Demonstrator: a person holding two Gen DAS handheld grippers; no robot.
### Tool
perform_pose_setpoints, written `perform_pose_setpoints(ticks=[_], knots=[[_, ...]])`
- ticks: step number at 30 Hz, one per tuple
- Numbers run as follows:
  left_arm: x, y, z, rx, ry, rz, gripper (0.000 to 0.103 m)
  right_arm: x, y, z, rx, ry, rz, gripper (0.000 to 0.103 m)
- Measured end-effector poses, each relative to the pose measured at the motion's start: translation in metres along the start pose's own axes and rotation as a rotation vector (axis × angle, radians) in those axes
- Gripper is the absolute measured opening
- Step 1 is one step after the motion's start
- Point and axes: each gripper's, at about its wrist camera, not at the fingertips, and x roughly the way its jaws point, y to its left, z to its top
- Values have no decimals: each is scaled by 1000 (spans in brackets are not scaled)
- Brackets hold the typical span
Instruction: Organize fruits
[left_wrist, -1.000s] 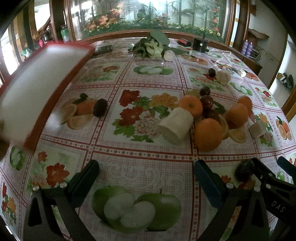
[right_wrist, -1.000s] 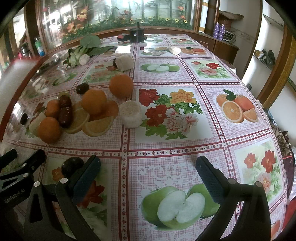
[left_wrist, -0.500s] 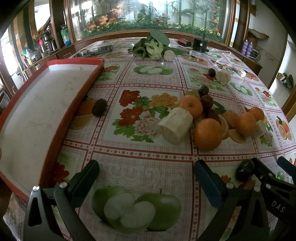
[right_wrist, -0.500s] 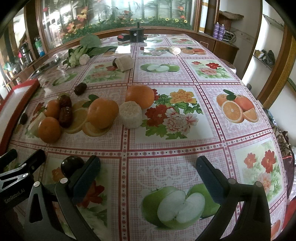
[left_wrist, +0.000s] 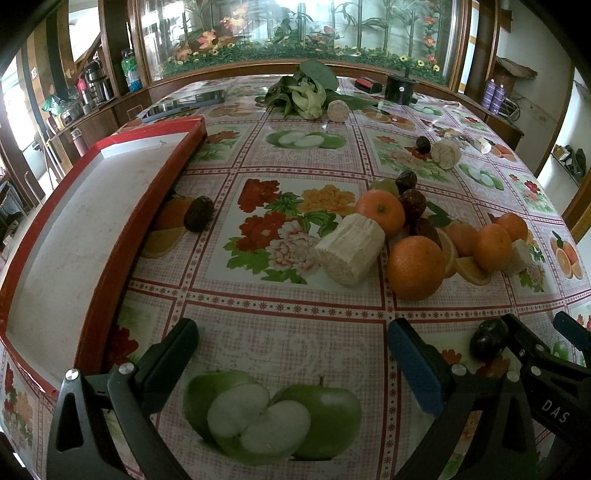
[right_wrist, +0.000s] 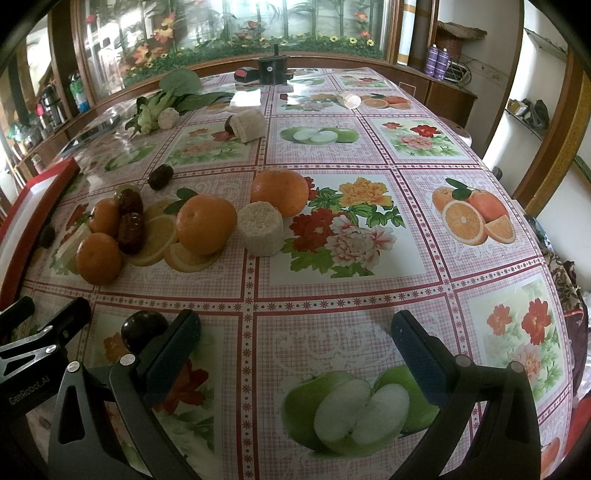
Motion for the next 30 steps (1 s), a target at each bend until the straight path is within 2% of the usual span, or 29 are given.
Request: perform_pose_setpoints(ticks=[30], knots=[[0, -1, 0, -7, -15, 8, 103, -1, 0, -1, 0, -9, 1, 103]])
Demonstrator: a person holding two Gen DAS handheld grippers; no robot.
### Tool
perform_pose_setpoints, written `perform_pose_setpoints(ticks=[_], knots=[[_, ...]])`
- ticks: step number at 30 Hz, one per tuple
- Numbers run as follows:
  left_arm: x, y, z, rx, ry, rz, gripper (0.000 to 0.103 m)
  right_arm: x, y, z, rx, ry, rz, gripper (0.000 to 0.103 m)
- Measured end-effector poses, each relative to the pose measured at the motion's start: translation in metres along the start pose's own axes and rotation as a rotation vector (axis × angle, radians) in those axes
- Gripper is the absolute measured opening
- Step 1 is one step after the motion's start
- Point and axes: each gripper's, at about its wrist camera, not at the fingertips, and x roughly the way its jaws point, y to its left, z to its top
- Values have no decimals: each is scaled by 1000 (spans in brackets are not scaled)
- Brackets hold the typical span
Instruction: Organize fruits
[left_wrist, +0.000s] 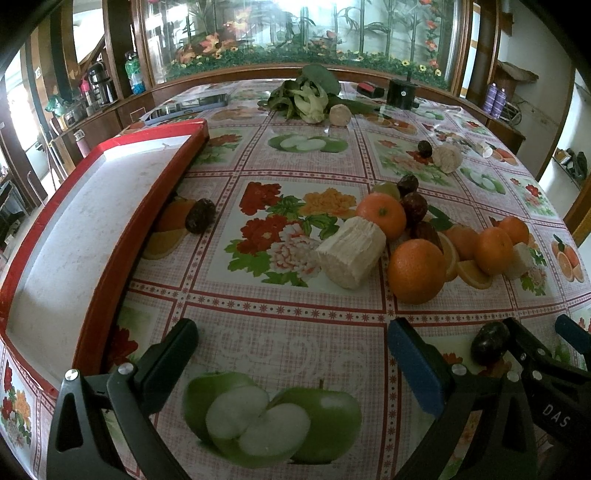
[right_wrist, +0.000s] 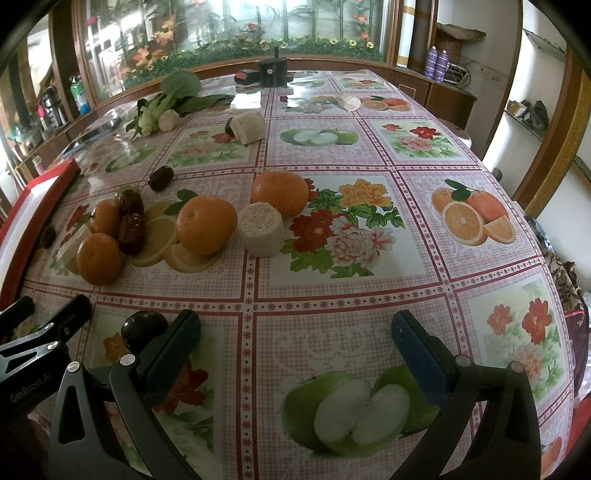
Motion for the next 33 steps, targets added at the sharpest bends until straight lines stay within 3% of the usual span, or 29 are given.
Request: perform_pose_setpoints(ticks=[20, 33], knots=[[-2, 2, -2, -1, 0, -1, 103, -2, 0, -1, -3, 1, 3, 103], [1, 4, 3, 19, 29, -23, 103, -4, -6, 2, -107, 68, 74, 103]])
